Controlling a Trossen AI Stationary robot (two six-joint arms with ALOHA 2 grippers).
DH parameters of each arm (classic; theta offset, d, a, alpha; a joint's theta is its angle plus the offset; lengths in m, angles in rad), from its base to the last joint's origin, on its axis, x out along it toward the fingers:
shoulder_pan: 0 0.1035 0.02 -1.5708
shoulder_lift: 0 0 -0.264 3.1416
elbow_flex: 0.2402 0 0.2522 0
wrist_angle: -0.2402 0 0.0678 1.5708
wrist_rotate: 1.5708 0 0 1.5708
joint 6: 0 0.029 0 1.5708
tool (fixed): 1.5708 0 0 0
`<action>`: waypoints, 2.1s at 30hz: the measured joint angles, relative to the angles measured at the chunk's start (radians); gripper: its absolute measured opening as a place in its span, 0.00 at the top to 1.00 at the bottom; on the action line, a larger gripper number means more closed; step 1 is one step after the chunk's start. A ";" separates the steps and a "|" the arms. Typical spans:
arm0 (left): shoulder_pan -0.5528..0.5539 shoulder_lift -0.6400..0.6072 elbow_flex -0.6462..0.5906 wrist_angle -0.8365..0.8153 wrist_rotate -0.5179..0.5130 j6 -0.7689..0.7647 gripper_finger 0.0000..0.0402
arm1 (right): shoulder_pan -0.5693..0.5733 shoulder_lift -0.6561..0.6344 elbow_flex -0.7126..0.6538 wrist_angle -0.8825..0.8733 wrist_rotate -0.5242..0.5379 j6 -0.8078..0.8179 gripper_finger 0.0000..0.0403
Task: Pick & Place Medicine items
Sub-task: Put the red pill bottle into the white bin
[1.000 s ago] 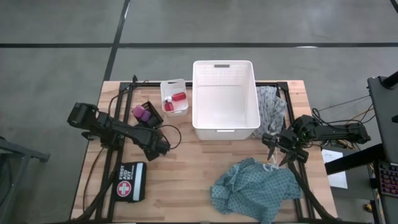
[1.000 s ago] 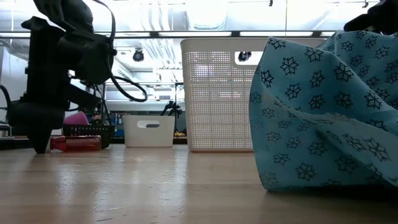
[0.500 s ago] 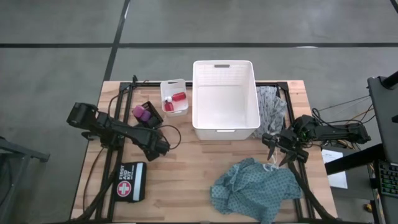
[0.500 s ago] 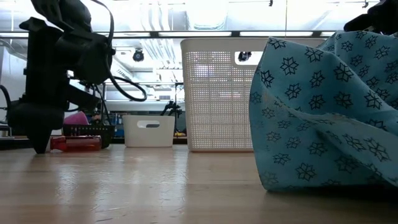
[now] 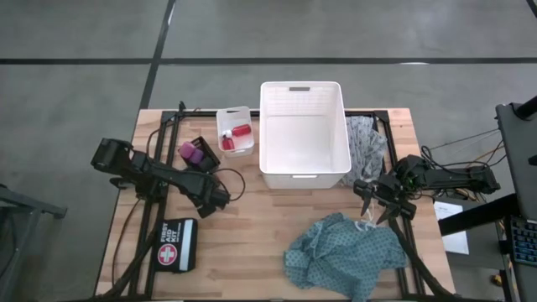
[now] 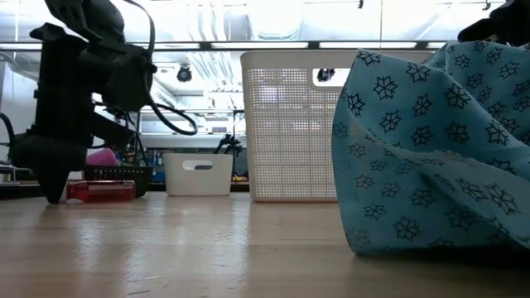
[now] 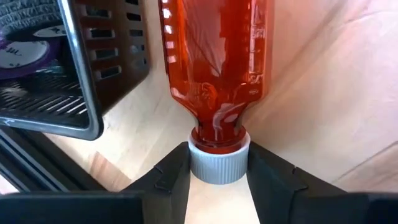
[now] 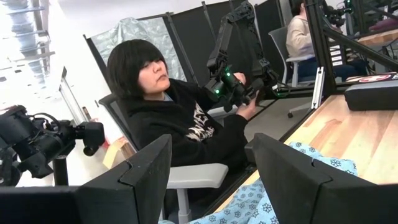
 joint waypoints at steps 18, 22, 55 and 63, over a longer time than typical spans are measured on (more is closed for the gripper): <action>-0.016 0.000 0.143 -0.040 0.127 -0.042 0.66 | 0.000 0.000 0.000 0.000 0.000 0.000 0.44; -0.018 0.000 0.218 -0.090 0.068 -0.042 0.66 | 0.000 0.000 0.000 0.000 0.000 0.000 0.44; 0.571 -0.001 0.504 0.003 -0.294 0.476 0.66 | 0.000 0.000 0.000 0.000 0.000 0.000 0.44; 0.730 0.003 0.504 0.125 -0.151 0.629 0.66 | 0.000 0.000 0.000 0.000 0.000 0.000 0.44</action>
